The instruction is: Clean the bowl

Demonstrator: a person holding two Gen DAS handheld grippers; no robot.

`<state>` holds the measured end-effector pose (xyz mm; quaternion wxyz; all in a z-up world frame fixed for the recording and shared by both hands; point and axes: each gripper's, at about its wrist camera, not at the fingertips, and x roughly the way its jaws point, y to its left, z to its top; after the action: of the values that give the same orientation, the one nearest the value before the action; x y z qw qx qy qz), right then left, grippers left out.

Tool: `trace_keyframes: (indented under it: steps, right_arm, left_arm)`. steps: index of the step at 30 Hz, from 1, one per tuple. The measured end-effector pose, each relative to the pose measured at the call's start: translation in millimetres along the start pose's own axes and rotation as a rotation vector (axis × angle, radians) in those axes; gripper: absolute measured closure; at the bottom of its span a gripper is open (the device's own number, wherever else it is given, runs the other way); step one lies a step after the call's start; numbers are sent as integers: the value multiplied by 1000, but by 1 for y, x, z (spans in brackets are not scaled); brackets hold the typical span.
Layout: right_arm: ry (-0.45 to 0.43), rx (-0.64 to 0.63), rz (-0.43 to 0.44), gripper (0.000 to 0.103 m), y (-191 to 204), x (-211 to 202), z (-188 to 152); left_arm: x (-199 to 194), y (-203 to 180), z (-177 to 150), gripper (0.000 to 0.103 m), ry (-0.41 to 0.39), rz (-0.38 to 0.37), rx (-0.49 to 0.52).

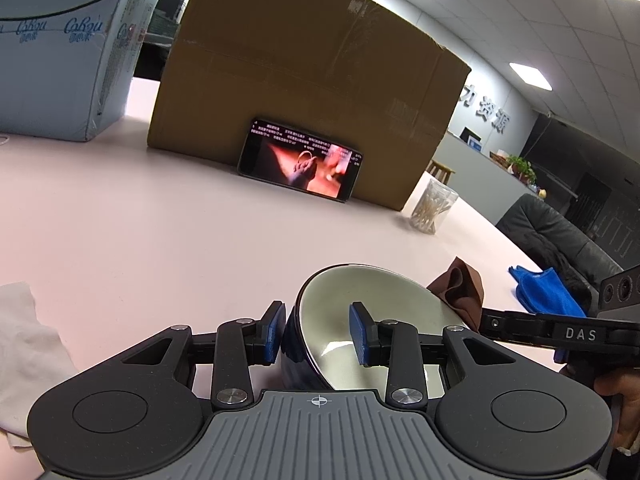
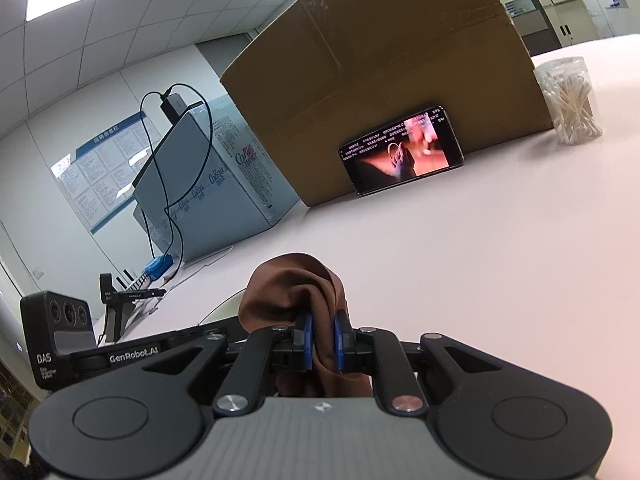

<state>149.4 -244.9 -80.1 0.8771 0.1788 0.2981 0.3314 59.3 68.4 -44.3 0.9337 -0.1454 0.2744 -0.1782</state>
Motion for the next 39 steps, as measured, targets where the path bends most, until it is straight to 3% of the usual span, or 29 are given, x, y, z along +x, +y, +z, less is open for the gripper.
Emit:
trace_keyframes:
  steps: [13, 19, 26, 31, 39]
  right_arm:
    - [-76, -53, -78, 89, 45, -39, -29]
    - [-88, -79, -141, 89, 73, -42, -44]
    - [-78, -78, -149, 88, 95, -40, -66]
    - [-63, -58, -161, 88, 97, -35, -73]
    - [-119, 55, -227, 88, 80, -35, -68]
  left_arm:
    - [3, -2, -1, 71, 5, -1, 1]
    - [4, -3, -1, 70, 6, -1, 2]
    - [4, -3, -1, 71, 6, 3, 5]
    - [4, -5, -1, 71, 6, 5, 13]
    - [3, -8, -1, 71, 11, 2, 30]
